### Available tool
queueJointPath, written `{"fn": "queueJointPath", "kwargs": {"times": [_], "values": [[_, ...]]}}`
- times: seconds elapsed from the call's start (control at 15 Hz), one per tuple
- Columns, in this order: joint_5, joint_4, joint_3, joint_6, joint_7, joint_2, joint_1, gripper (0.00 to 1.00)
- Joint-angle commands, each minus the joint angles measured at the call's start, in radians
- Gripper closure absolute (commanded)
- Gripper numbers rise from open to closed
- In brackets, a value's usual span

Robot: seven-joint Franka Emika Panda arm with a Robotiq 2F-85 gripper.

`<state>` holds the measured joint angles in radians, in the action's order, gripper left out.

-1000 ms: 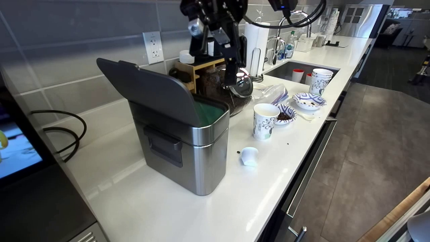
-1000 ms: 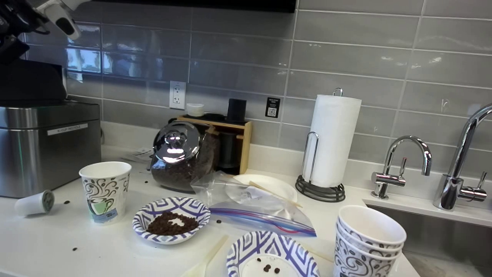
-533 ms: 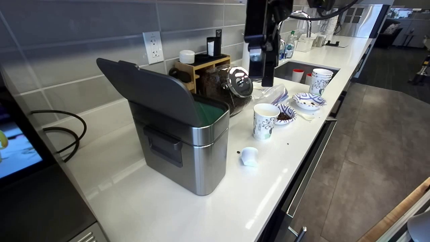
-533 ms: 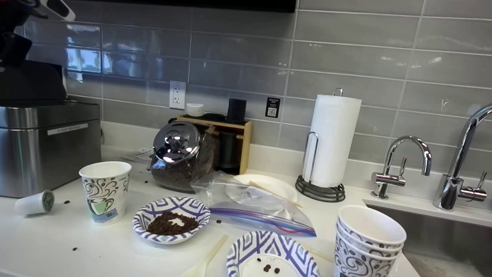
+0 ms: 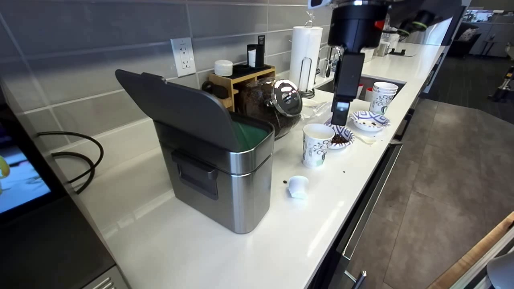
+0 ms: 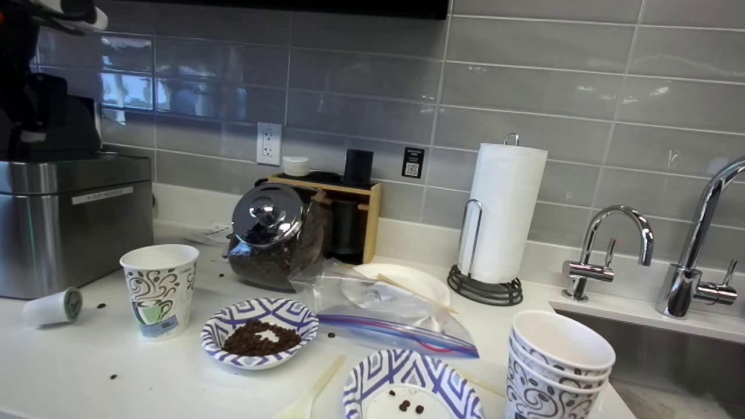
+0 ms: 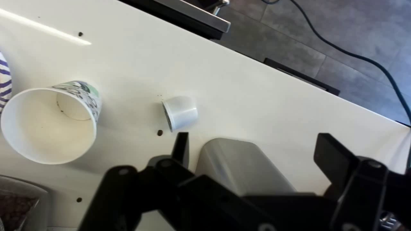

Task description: Open the bin

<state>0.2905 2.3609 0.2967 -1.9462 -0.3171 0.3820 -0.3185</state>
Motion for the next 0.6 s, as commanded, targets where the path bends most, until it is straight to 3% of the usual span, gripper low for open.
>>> {"fn": "queueJointPath", "kwargs": {"times": [0.0, 0.27, 0.33, 0.53], "values": [[-0.066, 0.125, -0.018, -0.118, -0.066, 0.044, -0.027, 0.00], [-0.095, 0.204, -0.025, -0.259, -0.080, 0.010, -0.040, 0.00], [-0.083, 0.159, -0.036, -0.200, -0.066, 0.009, -0.045, 0.00], [-0.089, 0.189, -0.038, -0.235, -0.067, 0.002, -0.050, 0.00]]}}
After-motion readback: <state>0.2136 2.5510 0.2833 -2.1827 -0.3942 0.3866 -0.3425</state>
